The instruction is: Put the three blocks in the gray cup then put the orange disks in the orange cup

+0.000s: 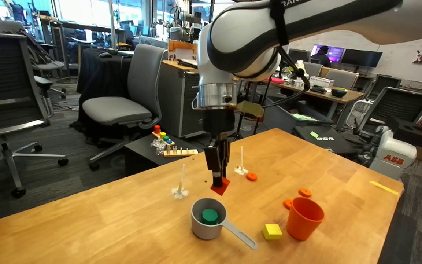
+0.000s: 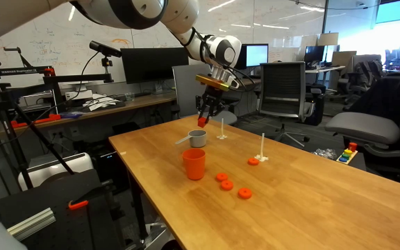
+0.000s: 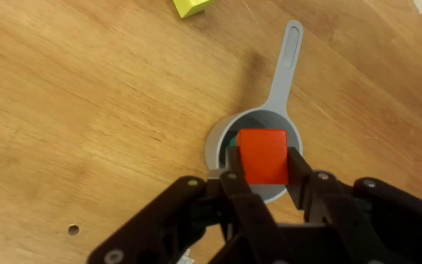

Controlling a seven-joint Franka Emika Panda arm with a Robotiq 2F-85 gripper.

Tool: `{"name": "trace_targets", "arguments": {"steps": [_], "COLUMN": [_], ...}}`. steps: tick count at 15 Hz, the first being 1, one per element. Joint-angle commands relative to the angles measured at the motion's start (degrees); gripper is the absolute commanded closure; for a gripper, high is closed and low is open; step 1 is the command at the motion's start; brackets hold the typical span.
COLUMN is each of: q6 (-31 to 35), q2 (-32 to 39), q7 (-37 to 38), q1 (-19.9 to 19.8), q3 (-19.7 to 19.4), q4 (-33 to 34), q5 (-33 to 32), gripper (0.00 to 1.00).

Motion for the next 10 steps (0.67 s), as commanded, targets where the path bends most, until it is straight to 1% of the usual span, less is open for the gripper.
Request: {"name": "trace_targets", "arguments": {"steps": [1,2,3,4,5,6,7,8,9,10], "q6": [-2.48,-3.17,-3.67,-4.19,-4.77,-5.42,-5.95,-7.06,-9.03,-10.44], "q2": [3.86,4.68,5.29,5.83,6.15,6.33,5.97,5.70,5.12,4.60], "q7": [-3.00,-3.14,-3.33,-3.46,-3.45,-3.36,-2.97,-2.53,-1.77,-1.25], "q1": [0.64,0.74,0.89,0.96,0.94,0.93,0.45,0.51,0.63,0.75], "q3": [1.03,1.18,1.16,1.17,1.11,1.00,1.40,0.99,0.32,-0.29], "q4": [5.37,6.15,6.68,7.20,7.49,7.65,6.84,6.59,6.11,5.71], "q5": [2.21,2.68,2.76,2.88,3.02,3.10,2.49,2.07,1.34,0.75], "gripper": [0.91,0.42,0.42,0.36,0.29,0.19,0.12,0.03,0.00,0.00]}}
